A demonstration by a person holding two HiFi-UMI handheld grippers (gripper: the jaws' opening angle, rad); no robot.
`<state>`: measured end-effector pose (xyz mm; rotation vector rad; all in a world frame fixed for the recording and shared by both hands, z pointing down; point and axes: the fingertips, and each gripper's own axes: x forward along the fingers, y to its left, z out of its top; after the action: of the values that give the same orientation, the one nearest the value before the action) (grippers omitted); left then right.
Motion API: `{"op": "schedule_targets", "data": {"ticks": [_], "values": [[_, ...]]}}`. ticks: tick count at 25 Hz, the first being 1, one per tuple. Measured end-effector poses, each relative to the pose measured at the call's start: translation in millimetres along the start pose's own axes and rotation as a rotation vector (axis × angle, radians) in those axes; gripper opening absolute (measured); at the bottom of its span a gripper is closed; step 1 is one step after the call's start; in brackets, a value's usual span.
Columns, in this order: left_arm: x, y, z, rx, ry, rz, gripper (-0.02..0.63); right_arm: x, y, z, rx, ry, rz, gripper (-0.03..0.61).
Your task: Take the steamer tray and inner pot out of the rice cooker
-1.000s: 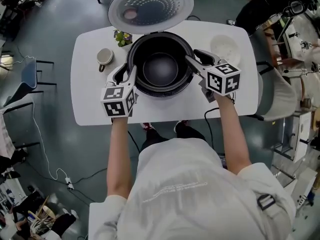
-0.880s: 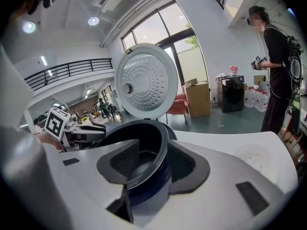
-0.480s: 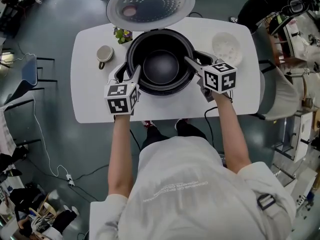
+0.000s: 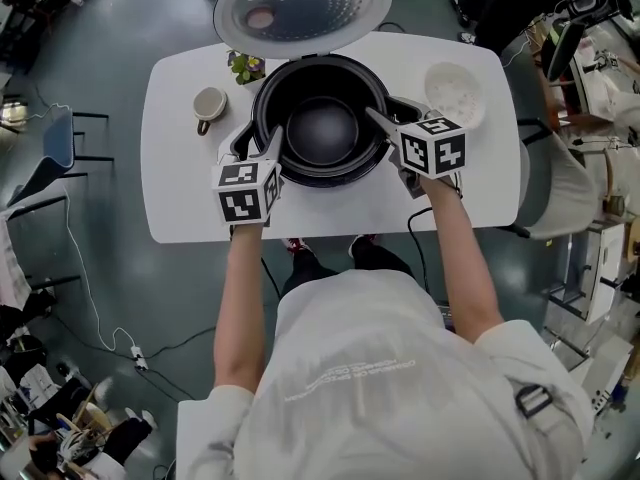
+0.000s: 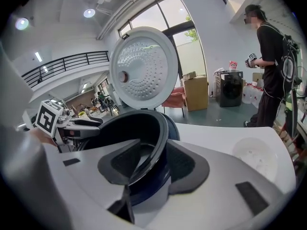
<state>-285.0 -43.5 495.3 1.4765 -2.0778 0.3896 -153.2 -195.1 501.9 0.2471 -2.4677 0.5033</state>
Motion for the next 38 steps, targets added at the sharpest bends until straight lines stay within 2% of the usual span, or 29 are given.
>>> {"op": "schedule_targets", "data": {"ticks": [3,6,11,16,19,23,31,38], "values": [[1,-2,1,-0.005,0.005,-0.009,0.207,1,-2,1,0.015,0.004,-0.018,0.138],[2,-8,0,-0.021,0.006,-0.026,0.210,1,-3,1,0.016,0.011,-0.038,0.133],[2,-7,0,-0.048,-0.001,-0.011,0.207,1,-3,-1,0.021,0.026,-0.059,0.121],[0,0,-2,-0.107,-0.012,0.029,0.135,3,-6,2,0.046,0.032,-0.098,0.106],[-5,3,-5,-0.171,-0.035,0.016,0.116,-2,-4,7,0.055,0.009,-0.105,0.091],[-10,5,-2,-0.205,-0.058,0.007,0.106,-10,0,18,0.048,-0.016,-0.108,0.081],[-28,3,27,-0.242,-0.147,-0.046,0.092,-31,7,34,0.064,-0.075,-0.114,0.083],[-44,4,55,-0.204,-0.212,-0.105,0.091,-48,17,51,0.073,-0.138,-0.145,0.086]]}}
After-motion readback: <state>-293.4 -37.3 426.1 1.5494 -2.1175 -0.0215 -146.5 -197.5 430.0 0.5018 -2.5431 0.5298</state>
